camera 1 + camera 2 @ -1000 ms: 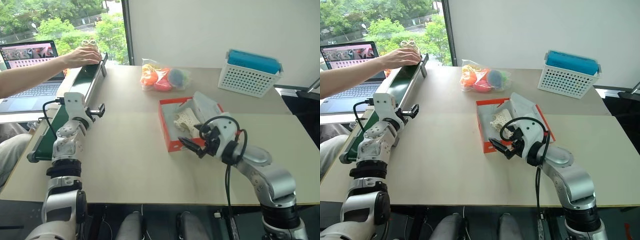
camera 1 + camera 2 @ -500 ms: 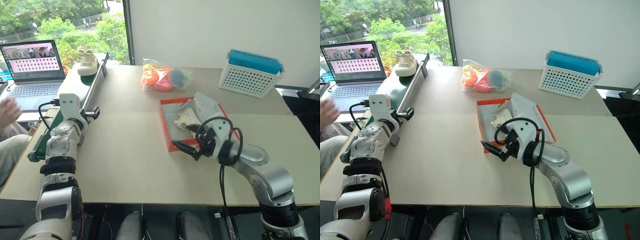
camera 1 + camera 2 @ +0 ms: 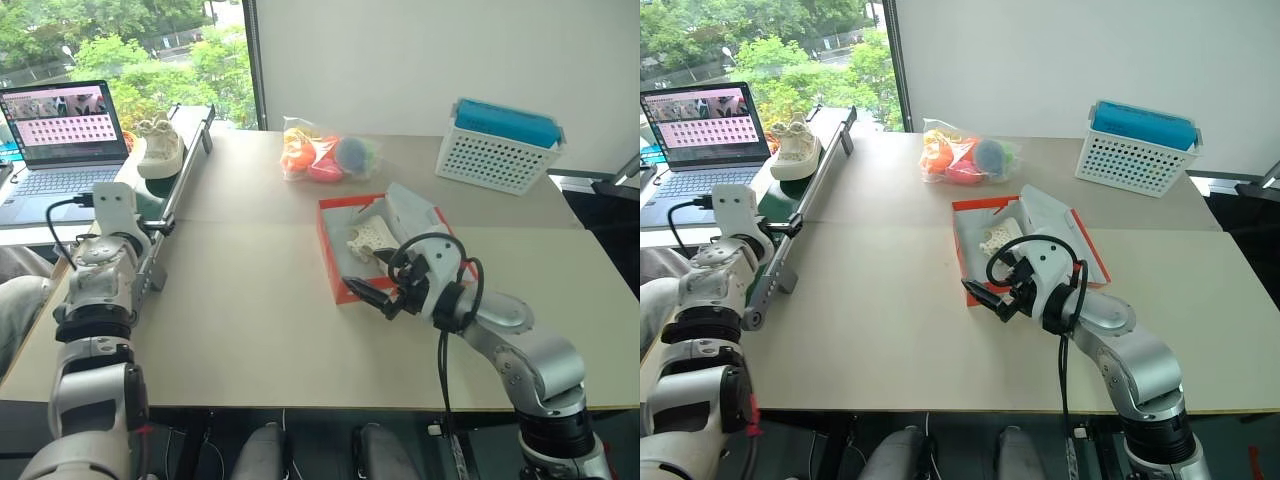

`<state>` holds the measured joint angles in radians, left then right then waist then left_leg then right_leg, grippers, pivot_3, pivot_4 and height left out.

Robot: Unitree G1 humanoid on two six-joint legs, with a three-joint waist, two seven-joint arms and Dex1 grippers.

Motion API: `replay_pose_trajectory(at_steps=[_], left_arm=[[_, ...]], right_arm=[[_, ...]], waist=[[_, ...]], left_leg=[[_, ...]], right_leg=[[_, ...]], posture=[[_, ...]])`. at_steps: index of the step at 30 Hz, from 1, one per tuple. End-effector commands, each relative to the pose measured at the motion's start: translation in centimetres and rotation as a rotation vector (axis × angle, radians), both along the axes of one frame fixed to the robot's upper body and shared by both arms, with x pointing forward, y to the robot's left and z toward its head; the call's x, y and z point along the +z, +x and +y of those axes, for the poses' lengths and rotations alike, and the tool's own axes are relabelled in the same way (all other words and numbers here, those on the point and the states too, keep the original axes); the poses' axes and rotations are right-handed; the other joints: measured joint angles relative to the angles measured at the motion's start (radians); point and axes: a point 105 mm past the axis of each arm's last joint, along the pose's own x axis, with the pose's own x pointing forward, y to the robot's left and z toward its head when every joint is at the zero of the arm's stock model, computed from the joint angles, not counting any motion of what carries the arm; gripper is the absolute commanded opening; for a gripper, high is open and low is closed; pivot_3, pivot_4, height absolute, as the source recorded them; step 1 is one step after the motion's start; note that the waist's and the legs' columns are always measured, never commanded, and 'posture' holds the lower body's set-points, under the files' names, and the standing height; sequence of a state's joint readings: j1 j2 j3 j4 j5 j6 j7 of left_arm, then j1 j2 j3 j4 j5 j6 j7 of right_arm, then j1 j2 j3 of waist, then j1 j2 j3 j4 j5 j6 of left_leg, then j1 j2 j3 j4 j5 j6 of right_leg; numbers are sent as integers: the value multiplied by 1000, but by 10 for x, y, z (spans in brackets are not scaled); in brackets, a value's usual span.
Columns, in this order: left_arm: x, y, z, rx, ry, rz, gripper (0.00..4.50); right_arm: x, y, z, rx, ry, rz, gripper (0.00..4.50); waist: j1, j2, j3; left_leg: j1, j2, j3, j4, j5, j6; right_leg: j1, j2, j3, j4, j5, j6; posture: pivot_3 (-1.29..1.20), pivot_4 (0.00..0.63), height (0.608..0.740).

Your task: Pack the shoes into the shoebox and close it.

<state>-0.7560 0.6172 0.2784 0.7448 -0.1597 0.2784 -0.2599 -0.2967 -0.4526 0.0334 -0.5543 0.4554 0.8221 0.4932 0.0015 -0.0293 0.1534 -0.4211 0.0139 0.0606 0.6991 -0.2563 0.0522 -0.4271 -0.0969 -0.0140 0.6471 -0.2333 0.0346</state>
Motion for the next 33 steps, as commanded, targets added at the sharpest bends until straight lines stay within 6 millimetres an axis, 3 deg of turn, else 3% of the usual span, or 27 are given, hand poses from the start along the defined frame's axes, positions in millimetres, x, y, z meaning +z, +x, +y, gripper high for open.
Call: replay_pose_trajectory(at_steps=[1,5,10,13,22,28,33], left_arm=[[22,0,9,19,32,-64,4464],[24,-1,15,36,33,-69,4464],[26,-1,17,41,35,-77,4464],[32,-1,22,61,27,-92,4464],[52,-4,33,97,5,-137,4464],[27,-5,36,113,-11,-40,4464],[6,-2,27,115,-136,31,4464]], right_arm=[[5,0,-4,-16,12,-15,4500],[3,3,-5,-27,6,-13,4500],[-2,-10,6,69,-17,-13,4500],[-4,-21,12,144,-49,-21,4500],[-8,-27,20,248,-179,-92,4500],[-5,-27,23,253,-174,-99,4500],[-1,-27,22,242,-163,-98,4500]], waist=[[1,0,0],[2,0,0],[2,0,0],[1,-1,0],[1,-2,0],[2,-2,0],[2,-3,0]], left_leg=[[0,0,0,0,0,0],[0,0,0,0,0,0],[0,0,0,0,0,0],[-1,0,0,0,0,0],[-1,0,0,2,0,0],[-1,0,0,2,0,0],[-1,0,0,2,0,0]], right_leg=[[0,0,0,0,0,0],[0,0,0,0,0,0],[0,0,0,0,0,0],[0,0,0,0,0,0],[0,0,-1,0,0,0],[0,0,-1,0,0,0],[0,0,-1,1,0,0]], posture=[[0,150,705],[0,150,705],[0,150,705],[0,150,705],[0,150,705],[0,150,705],[0,150,705]])
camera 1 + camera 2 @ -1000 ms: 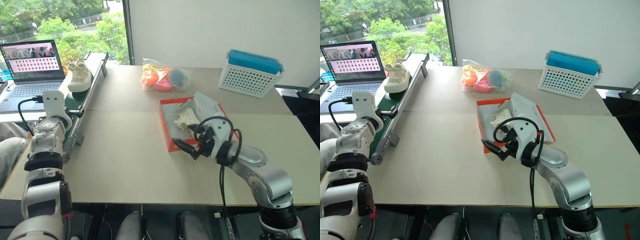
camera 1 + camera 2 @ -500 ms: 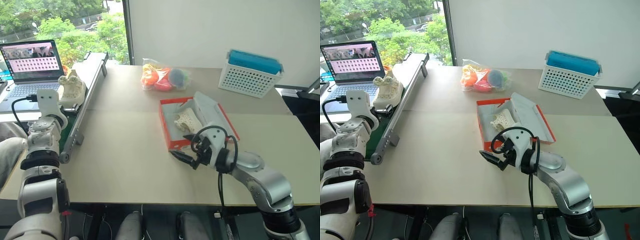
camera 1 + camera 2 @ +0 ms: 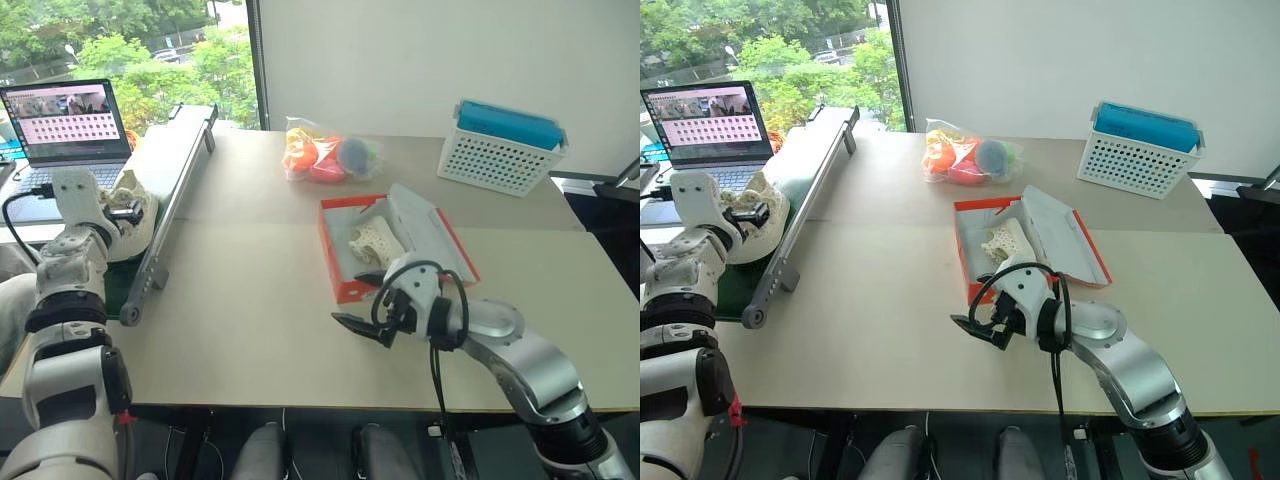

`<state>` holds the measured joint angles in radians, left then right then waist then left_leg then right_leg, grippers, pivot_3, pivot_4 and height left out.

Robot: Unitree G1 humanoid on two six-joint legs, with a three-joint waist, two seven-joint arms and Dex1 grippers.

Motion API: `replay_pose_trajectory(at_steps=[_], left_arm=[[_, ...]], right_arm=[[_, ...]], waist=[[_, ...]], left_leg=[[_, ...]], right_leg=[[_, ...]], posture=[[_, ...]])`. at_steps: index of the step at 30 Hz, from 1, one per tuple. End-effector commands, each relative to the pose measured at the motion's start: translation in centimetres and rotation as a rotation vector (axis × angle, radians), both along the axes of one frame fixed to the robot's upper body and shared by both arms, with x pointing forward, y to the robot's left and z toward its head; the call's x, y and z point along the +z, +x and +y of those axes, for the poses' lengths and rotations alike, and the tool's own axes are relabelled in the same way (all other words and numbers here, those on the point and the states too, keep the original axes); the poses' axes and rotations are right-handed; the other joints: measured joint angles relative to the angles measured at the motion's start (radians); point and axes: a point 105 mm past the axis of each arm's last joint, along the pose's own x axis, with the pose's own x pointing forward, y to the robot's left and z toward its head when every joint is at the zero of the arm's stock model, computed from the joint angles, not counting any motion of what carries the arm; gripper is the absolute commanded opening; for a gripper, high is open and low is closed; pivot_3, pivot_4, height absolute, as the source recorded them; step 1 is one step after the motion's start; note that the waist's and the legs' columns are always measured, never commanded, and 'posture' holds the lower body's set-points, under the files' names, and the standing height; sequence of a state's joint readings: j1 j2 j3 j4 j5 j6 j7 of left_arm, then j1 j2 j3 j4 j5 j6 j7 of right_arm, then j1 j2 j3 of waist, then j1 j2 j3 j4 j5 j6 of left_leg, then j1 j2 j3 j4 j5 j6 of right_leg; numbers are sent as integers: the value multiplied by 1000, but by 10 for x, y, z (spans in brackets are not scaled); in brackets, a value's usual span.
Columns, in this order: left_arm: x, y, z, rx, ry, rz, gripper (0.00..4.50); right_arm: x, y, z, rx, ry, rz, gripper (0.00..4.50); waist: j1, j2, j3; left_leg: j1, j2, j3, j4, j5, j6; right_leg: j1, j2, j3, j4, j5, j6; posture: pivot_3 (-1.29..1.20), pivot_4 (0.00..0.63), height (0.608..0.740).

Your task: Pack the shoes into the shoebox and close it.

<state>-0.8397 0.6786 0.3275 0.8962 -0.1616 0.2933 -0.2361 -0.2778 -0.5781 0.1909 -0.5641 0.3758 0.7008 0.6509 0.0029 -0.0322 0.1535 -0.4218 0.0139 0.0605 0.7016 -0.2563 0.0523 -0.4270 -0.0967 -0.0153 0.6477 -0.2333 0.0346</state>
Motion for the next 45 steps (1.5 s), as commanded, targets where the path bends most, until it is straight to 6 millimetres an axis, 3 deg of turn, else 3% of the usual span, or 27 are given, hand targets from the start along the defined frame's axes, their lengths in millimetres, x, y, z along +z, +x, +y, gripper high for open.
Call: replay_pose_trajectory(at_steps=[1,2,5,8,15,20,24,28,32,36,39,41,45], left_arm=[[-5,3,-8,0,-96,20,4464],[-8,4,-12,-5,-115,27,4464],[-6,10,-23,-28,-170,2,3822],[-2,12,-26,-27,-175,-7,2788],[11,16,-36,-52,-202,-58,2788],[38,20,-49,-107,-222,-202,2788],[75,22,-83,-256,-269,-351,2788],[90,19,-135,-488,-377,-374,2788],[88,6,-195,-749,-612,-327,2788],[70,-9,-252,-924,-671,-218,2788],[61,-32,-304,-1099,-697,-144,2788],[58,-38,-320,-1143,-719,-118,2788],[60,-40,-332,-1178,-720,-116,2788]], right_arm=[[18,-4,3,18,23,-64,4500],[19,-4,3,16,23,-64,4500],[21,-3,1,4,24,-65,4500],[23,-2,0,-5,32,-67,4500],[31,4,0,-26,59,-85,4500],[35,9,-3,-60,79,-89,4500],[38,21,-9,-121,106,-97,4500],[49,44,-18,-247,253,-53,4500],[55,64,-29,-367,397,17,4500],[63,77,-29,-423,534,97,4500],[72,81,-25,-418,654,168,4500],[75,84,-28,-433,701,201,4500],[75,86,-37,-459,732,244,4500]], waist=[[3,0,0],[6,0,0],[12,0,0],[16,0,0],[30,0,0],[39,-1,0],[32,-4,1],[16,-4,1],[10,-4,1],[2,-4,1],[-2,-4,1],[-3,-4,1],[-8,-3,1]], left_leg=[[0,0,0,0,0,0],[0,0,0,0,0,0],[2,0,0,1,0,0],[3,-1,-1,2,0,0],[2,-1,-1,2,0,0],[0,-1,-3,4,0,0],[-3,-1,-3,4,0,0],[-4,-1,-2,4,2,-3],[-2,-1,-2,4,2,-3],[-2,-1,-2,3,2,-3],[-2,0,-2,3,2,-4],[-2,0,-2,3,2,-3],[-1,0,-1,2,1,-1]], right_leg=[[0,0,0,0,0,0],[0,0,0,0,0,0],[2,-1,0,0,0,0],[3,-2,-1,0,0,0],[3,-2,-2,0,0,0],[3,-2,-4,0,0,0],[1,-2,-4,0,0,0],[1,-2,-3,1,0,0],[2,-1,-2,1,0,0],[1,0,-1,2,0,0],[1,1,0,2,0,0],[1,1,1,2,0,0],[1,1,2,1,0,0]], posture=[[0,150,705],[0,150,705],[0,150,705],[0,150,705],[0,150,705],[0,150,705],[0,150,705],[0,150,705],[0,150,705],[0,150,705],[0,150,705],[0,150,705],[0,150,705]])
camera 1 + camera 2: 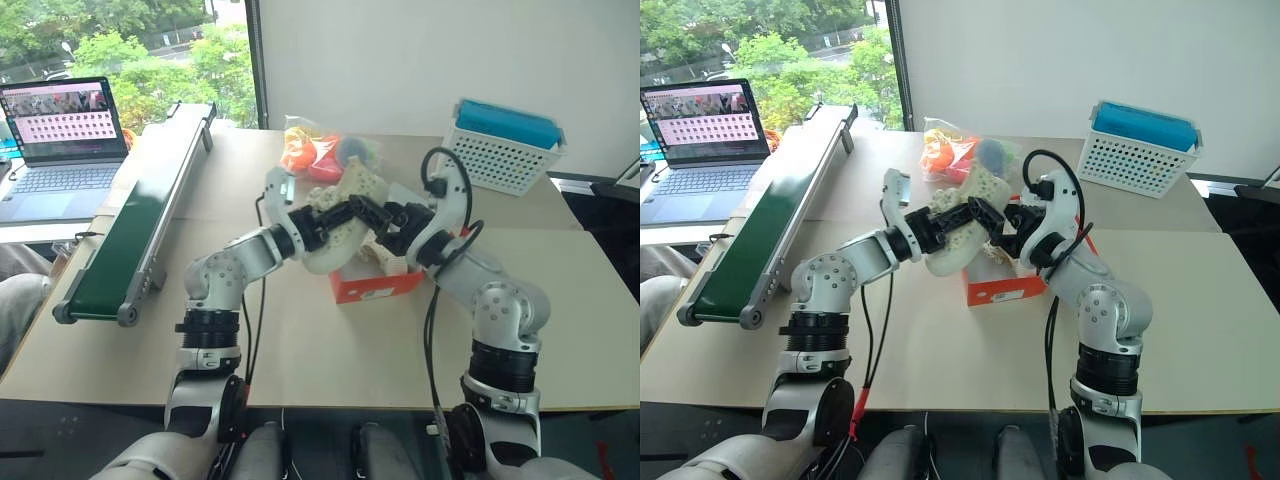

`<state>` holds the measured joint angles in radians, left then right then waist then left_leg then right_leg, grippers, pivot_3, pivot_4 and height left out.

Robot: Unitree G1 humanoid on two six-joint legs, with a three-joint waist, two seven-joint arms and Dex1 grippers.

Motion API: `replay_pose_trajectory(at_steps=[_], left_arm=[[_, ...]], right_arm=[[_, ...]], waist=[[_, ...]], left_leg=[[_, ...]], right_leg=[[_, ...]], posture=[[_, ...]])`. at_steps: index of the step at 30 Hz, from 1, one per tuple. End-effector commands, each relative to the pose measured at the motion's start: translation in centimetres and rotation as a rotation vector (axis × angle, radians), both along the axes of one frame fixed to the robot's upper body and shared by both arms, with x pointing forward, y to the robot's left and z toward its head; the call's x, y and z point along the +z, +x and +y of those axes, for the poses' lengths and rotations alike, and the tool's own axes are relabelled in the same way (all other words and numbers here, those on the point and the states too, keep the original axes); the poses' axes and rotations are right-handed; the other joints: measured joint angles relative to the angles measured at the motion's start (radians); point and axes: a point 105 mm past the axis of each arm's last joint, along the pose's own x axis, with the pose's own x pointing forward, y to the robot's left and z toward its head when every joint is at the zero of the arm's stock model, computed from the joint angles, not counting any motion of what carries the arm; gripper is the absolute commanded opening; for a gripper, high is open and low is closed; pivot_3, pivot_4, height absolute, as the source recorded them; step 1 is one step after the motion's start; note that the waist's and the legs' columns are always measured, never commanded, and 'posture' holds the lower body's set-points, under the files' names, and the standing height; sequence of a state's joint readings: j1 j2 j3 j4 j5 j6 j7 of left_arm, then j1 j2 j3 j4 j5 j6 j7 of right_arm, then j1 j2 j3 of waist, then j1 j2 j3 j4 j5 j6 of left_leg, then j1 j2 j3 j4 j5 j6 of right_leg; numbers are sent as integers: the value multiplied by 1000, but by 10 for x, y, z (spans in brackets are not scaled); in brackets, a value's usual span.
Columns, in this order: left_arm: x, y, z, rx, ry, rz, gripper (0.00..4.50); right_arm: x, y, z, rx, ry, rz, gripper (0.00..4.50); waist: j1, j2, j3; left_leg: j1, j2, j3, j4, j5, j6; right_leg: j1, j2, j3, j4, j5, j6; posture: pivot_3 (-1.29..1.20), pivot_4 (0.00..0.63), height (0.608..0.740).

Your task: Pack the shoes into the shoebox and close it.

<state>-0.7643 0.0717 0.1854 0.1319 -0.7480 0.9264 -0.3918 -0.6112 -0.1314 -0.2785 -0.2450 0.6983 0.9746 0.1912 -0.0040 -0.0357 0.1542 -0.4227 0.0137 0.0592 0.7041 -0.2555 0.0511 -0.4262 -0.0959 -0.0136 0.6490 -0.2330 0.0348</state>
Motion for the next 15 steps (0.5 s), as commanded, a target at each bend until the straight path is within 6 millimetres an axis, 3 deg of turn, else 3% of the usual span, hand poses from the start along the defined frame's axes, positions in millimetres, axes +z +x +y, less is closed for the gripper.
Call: replay_pose_trajectory(at_steps=[1,8,15], left_arm=[[27,-6,-5,-30,-37,-100,2788],[24,-3,-7,-26,5,-127,2788],[25,-2,-5,-15,12,-138,2788]], right_arm=[[9,-1,-12,-16,40,-2,4500],[14,-1,-21,-32,121,44,4500],[12,-4,-11,26,130,100,4500]], waist=[[-3,0,0],[-6,0,0],[-7,1,0]], left_leg=[[0,0,0,0,0,0],[-1,0,0,-1,0,0],[0,0,0,-1,0,0]], right_leg=[[0,0,0,0,0,0],[0,0,0,0,0,0],[0,0,0,0,0,0]], posture=[[0,150,705],[0,150,705],[0,150,705]])
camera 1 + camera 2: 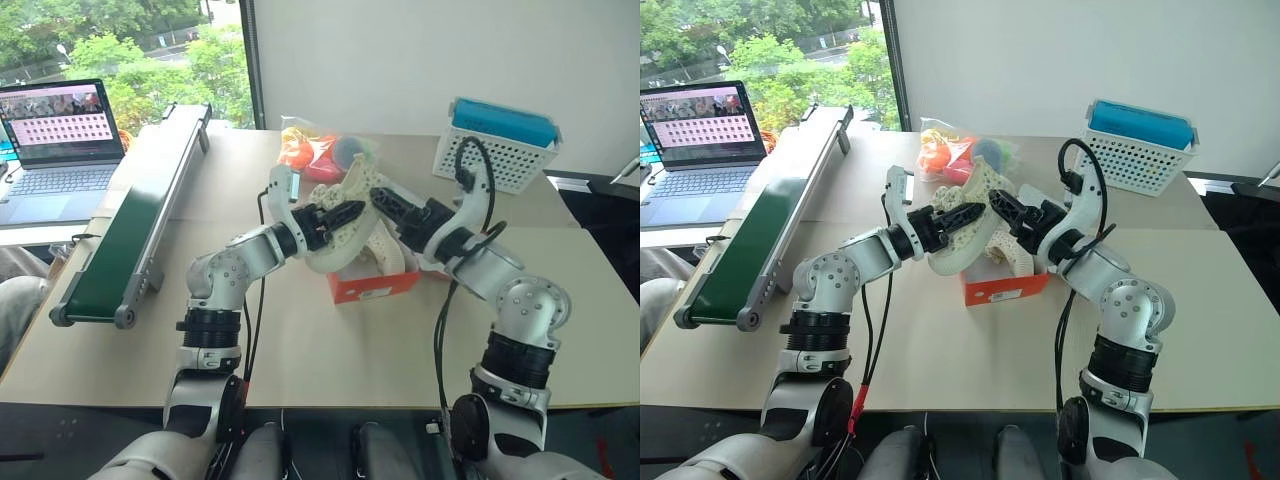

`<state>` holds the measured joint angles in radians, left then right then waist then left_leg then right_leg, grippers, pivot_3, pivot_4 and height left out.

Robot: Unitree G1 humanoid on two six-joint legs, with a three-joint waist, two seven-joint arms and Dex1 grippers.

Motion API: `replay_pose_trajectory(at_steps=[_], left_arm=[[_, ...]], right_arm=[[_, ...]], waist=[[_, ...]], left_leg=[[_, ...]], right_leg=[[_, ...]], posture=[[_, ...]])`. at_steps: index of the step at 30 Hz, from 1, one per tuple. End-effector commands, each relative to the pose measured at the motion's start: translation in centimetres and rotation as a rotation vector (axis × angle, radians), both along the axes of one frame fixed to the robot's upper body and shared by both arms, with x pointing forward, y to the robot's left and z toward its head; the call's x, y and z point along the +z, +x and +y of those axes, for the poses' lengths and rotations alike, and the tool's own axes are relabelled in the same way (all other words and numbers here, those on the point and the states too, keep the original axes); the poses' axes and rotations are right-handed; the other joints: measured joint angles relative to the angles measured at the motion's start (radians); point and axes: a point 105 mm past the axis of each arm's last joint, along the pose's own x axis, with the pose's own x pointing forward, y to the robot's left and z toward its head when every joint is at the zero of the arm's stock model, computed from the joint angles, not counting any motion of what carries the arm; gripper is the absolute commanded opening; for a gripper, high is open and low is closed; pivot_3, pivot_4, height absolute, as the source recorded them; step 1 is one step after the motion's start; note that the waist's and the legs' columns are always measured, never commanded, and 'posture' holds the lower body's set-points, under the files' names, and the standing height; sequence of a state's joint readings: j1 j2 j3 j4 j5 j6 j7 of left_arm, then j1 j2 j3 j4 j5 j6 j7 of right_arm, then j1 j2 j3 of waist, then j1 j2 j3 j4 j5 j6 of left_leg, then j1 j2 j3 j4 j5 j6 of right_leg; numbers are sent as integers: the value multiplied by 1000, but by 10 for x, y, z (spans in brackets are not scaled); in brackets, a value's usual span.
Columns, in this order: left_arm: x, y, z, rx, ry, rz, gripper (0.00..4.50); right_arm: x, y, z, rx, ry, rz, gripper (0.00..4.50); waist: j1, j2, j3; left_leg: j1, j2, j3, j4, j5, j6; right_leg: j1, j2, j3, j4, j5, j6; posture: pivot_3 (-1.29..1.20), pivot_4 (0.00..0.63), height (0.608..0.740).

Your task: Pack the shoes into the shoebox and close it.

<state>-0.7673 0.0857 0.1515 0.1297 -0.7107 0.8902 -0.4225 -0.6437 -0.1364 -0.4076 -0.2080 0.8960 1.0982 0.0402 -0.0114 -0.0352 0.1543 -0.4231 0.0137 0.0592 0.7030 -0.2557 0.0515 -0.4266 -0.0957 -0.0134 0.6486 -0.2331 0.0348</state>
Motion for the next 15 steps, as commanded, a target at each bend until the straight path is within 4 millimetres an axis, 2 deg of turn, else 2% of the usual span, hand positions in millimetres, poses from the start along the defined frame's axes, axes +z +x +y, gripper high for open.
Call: replay_pose_trajectory(at_steps=[1,8,13,15], left_arm=[[23,-1,-2,-9,-26,-90,2788],[23,-4,-3,-15,-22,-100,2788],[21,-6,-5,-21,-21,-98,2744],[20,-7,-6,-23,-18,-97,2744]], right_arm=[[12,-5,8,55,7,-21,4500],[8,-2,11,65,28,24,4500],[17,6,7,39,95,24,3166],[20,9,5,29,105,23,2371]], waist=[[0,0,0],[0,0,0],[0,0,0],[0,0,0]], left_leg=[[0,0,0,0,0,0],[0,0,0,0,0,0],[0,0,0,0,0,1],[0,0,0,0,0,1]], right_leg=[[0,0,0,0,0,0],[0,0,0,0,0,0],[0,0,0,0,0,0],[0,0,0,0,0,0]], posture=[[0,150,705],[0,150,705],[0,150,705],[0,150,705]])
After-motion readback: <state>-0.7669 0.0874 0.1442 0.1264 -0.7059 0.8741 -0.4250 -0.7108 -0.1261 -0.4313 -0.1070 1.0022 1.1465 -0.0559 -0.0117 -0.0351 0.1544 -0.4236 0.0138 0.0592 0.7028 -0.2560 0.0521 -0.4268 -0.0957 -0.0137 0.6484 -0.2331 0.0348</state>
